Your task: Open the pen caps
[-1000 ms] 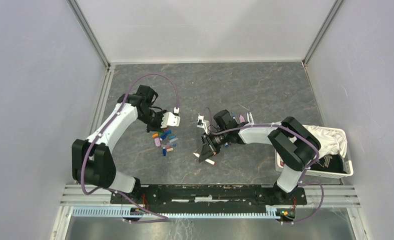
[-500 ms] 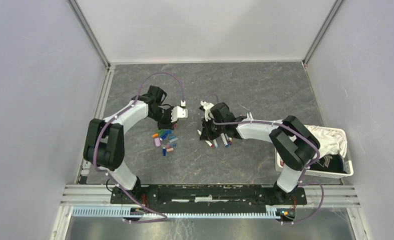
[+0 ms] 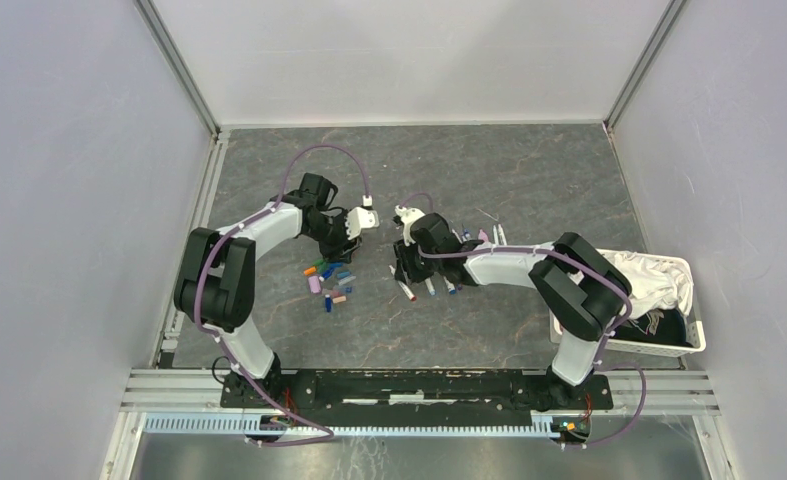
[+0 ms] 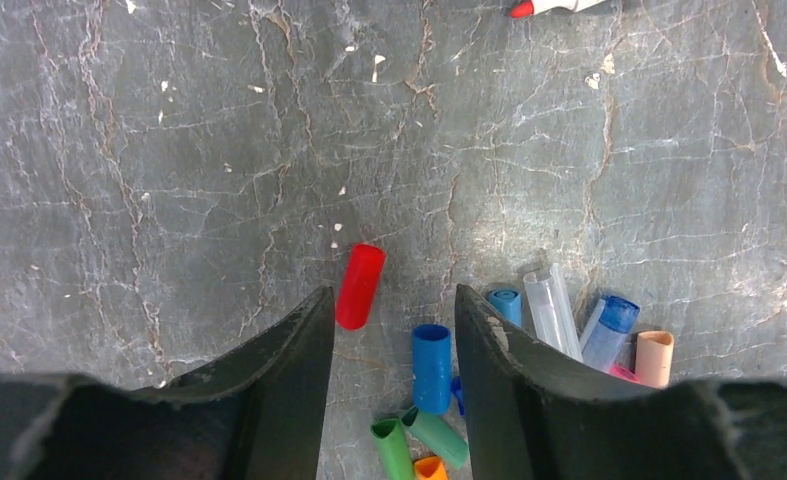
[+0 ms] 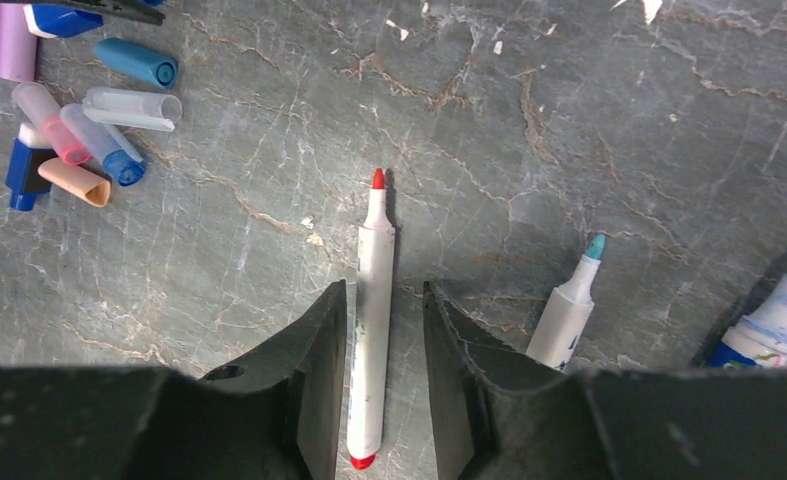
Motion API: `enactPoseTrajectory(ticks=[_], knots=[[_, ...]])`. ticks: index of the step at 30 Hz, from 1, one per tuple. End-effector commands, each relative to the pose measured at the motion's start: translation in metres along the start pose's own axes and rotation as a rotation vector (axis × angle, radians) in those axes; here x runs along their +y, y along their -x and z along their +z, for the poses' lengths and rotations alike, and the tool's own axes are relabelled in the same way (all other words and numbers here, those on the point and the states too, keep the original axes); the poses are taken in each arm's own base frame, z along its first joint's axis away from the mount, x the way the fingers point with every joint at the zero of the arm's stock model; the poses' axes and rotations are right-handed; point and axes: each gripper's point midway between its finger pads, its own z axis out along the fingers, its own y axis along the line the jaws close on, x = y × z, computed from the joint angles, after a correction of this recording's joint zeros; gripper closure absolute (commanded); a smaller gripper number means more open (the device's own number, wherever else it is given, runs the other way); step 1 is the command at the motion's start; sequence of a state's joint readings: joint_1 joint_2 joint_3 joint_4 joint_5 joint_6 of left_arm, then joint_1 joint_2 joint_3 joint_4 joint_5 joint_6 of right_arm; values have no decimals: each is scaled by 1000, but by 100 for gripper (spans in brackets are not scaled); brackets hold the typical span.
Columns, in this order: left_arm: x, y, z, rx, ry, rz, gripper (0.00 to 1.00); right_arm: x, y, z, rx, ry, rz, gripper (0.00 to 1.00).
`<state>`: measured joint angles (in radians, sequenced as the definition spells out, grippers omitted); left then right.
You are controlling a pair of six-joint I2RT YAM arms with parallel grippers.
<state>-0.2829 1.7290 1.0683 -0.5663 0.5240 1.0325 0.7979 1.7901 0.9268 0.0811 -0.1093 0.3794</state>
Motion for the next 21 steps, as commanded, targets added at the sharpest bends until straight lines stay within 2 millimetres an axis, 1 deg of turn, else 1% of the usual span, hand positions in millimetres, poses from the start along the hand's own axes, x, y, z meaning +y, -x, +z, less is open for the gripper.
enactPoseTrajectory(ticks=[1,3,4,5,6,7,8,10,12,13,16,18,21], knots=[[8,14,-8,-29,39,-55,45,-6,2,-9,-26,-48,3,60],[10,25,-17,-55,52,-68,42,-7,9,-15,-46,-56,-6,55],[12,32,-23,-69,59,-79,36,-6,14,-20,-62,-59,-13,52],[14,40,-31,-88,71,-105,32,-6,19,-24,-77,-64,-24,48],[17,48,-39,-101,87,-124,19,-6,24,-29,-90,-72,-32,44],[21,55,-48,-113,108,-143,3,-5,30,-34,-104,-72,-46,40],[26,61,-57,-124,135,-178,0,-8,38,-41,-127,-98,-61,36],[38,70,-78,-137,193,-259,0,-13,50,-56,-168,-137,-94,31],[52,75,-101,-158,267,-359,0,-20,54,-72,-190,-187,-124,27],[58,80,-117,-197,302,-404,0,-23,58,-82,-213,-202,-137,26],[67,78,-150,-284,368,-519,0,-42,64,-109,-280,-291,-147,20],[72,68,-164,-301,438,-568,0,-66,62,-127,-323,-408,-133,2],[75,48,-170,-309,539,-603,0,-113,50,-157,-372,-624,-85,2]])
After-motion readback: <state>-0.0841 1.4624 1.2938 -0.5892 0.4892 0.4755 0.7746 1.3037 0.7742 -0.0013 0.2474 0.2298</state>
